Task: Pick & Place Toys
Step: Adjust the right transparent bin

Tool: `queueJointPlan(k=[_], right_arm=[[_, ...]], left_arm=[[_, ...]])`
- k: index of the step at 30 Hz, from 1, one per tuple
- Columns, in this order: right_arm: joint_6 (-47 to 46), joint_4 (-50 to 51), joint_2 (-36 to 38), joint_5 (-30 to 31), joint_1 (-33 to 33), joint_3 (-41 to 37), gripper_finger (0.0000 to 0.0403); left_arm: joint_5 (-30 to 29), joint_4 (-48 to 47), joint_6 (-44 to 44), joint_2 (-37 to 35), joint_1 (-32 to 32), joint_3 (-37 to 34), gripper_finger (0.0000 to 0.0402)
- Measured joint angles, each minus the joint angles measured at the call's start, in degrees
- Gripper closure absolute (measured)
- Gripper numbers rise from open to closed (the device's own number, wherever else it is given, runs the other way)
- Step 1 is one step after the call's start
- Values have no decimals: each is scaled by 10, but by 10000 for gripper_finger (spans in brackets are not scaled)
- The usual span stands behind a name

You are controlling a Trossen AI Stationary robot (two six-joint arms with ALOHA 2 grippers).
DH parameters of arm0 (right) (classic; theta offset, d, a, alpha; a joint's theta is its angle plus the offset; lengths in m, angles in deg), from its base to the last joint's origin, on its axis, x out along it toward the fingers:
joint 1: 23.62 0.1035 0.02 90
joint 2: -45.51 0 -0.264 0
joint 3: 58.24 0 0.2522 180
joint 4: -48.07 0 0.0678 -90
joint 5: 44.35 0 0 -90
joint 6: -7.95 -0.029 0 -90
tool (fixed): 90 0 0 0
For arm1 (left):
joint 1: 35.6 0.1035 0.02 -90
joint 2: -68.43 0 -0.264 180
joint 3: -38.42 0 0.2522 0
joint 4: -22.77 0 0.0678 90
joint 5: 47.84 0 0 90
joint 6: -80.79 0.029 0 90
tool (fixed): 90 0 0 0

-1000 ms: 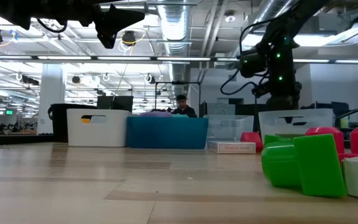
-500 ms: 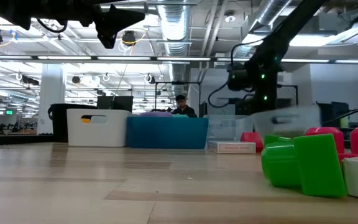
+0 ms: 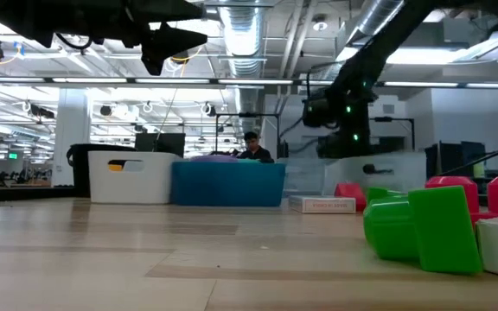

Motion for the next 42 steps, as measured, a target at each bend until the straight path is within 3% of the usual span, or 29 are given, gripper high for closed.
queueJointPlan(k=[8, 13, 18, 21, 24, 28, 36, 42], right_arm=[[-17, 53, 83, 6, 11, 12, 403], [-73, 100, 140, 8, 24, 12, 403], [-261, 197, 202, -1, 44, 12, 403], [-434, 278, 237, -29, 72, 12, 403], [-559, 305, 270, -60, 134, -3, 403], [-671, 300, 288, -58, 253, -12, 403], [-884, 258, 267, 34, 490, -12, 403], [-965, 221, 202, 100, 585, -13, 403]], left_arm=[[0, 0, -1, 0, 0, 0, 198], [0, 0, -2, 0, 0, 0, 198], [0, 0, -2, 0, 0, 0, 198], [0, 0, -2, 0, 0, 0, 198], [0, 0, -2, 0, 0, 0, 198], [0, 0, -2, 0, 0, 0, 198], [0, 16, 9, 0, 0, 0, 198], [0, 58, 33, 0, 0, 1, 198]])
